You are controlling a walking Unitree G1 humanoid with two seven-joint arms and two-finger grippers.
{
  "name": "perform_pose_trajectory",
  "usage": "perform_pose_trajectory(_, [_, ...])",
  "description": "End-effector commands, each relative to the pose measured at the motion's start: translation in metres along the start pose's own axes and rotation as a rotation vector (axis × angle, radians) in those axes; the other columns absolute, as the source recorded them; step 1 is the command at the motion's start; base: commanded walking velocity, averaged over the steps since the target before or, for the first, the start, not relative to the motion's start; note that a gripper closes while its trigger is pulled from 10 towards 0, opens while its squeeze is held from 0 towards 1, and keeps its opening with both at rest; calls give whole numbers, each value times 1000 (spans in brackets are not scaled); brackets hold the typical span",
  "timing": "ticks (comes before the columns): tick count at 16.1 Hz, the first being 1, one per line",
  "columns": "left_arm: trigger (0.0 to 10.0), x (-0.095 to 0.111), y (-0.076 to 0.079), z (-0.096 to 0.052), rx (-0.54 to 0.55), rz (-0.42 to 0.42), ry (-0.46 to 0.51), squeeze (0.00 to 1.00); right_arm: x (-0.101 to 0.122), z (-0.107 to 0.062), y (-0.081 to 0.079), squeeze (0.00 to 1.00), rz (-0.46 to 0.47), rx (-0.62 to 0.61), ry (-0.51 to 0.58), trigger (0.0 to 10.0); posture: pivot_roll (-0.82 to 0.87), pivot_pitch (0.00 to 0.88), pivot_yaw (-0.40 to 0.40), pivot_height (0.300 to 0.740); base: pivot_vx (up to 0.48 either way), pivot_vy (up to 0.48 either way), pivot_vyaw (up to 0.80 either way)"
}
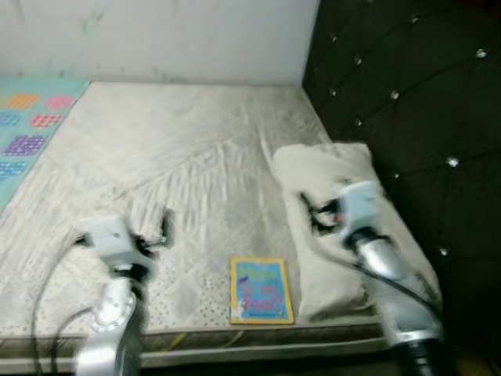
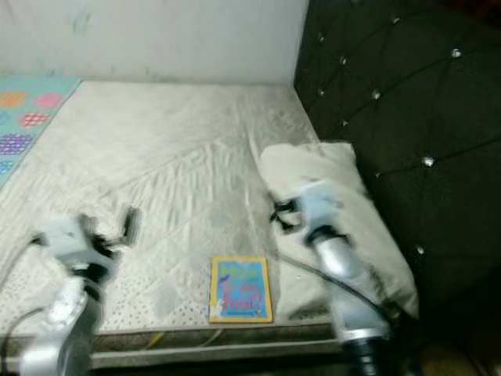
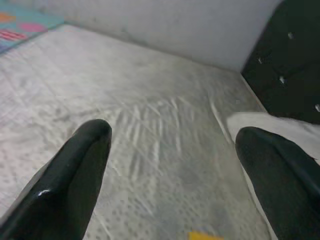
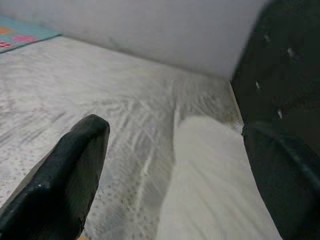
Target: Clean up the room
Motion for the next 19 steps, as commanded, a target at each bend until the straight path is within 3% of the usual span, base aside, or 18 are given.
perform_pose_trajectory(1, [10000,3,-8,-1,18,11,7,0,3,1,-9,0,20,25,9,10000,-115,0,-38,740,0,0,0])
perform_pose_trajectory(11, [10000,4,-8,-4,11,-2,0,0,4,-12,-10,0,55,14,16,10000,-118,0,-31,740,0,469,0])
perform_pose_trajectory(19, [10000,4,-3,-4,3,-14,1,0,8,-2,-6,0,28,16,13,10000,-114,0,-37,740,0,475,0])
Point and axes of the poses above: a point about 5 cm out from each wrist's last joint towards the gripper, its own z axis pointing out of the wrist towards the gripper, its own x axis along the axis of the wrist's last joint, y = z × x, the point moved 5 cm from there along z, pointing out of the wrist towards the gripper, and after that the axes turned 12 degrees about z, right-handed, at the moved point
